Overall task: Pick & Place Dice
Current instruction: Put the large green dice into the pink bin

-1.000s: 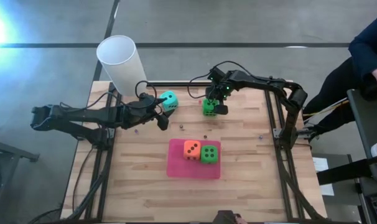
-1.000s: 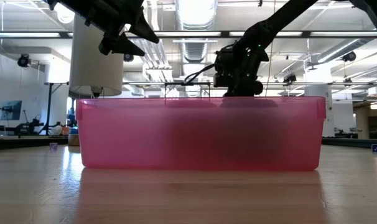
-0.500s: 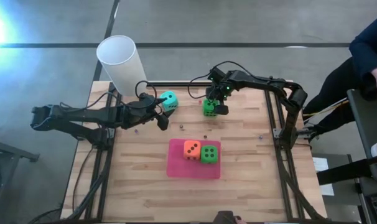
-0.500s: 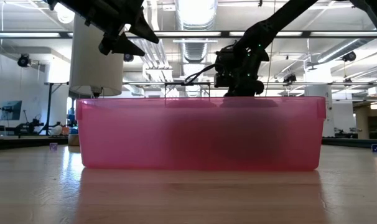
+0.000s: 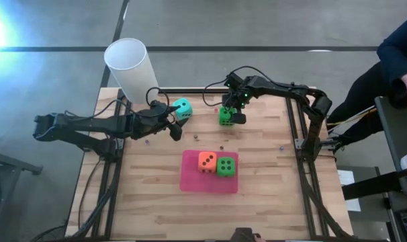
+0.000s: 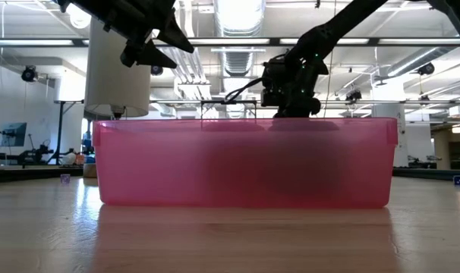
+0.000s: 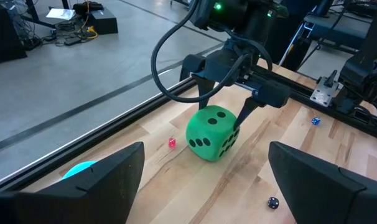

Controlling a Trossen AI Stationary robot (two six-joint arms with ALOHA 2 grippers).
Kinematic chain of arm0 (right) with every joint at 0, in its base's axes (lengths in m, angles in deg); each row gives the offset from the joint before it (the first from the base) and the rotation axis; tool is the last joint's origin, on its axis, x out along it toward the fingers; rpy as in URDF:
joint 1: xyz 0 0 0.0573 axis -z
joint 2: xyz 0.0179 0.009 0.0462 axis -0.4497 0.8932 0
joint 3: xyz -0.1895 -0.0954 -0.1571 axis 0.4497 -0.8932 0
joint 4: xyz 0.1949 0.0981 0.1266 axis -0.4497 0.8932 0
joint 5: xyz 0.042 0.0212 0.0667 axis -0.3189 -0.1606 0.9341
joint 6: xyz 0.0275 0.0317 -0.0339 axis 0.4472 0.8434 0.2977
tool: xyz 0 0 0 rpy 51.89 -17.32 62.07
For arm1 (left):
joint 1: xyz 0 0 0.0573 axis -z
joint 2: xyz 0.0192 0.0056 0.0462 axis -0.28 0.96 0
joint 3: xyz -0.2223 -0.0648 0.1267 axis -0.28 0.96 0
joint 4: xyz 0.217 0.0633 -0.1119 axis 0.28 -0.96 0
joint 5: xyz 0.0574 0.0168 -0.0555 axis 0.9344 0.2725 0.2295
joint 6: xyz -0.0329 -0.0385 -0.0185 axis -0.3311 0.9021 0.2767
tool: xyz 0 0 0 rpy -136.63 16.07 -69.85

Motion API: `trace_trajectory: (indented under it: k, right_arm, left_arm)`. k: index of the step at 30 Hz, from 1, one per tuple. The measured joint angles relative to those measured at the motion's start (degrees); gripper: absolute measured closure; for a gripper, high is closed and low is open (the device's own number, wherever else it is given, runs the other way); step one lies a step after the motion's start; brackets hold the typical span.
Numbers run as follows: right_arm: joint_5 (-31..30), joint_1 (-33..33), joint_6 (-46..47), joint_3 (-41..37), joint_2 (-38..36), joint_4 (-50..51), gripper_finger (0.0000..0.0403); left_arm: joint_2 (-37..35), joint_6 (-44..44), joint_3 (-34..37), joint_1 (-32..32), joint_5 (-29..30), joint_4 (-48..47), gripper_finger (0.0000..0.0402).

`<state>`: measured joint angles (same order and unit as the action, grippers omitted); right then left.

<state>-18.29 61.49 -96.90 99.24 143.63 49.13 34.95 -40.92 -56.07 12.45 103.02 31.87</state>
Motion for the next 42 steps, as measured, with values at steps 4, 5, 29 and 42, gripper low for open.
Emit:
trace_trajectory:
  k: [4, 5, 29, 42]
  right_arm:
    - [0.0, 0.0, 0.2, 0.0, -0.9, -0.2, 0.0064]
    - [-0.1, 0.0, 0.4, 0.0, -1.1, -0.2, 0.0064]
    - [-3.4, -4.4, 11.7, 0.3, -12.6, 5.6, 0.0064]
    - [-6.9, -13.7, 24.9, 0.3, -19.0, 9.2, 0.0064]
  left_arm:
    - [0.0, 0.0, 0.0, 0.0, 0.0, 0.0, 0.0051]
    - [0.0, 0.0, 0.0, 0.0, 0.0, 0.0, 0.005]
    - [0.0, 0.0, 0.0, 0.0, 0.0, 0.0, 0.0051]
    - [0.0, 0.0, 0.0, 0.0, 0.0, -0.1, 0.0049]
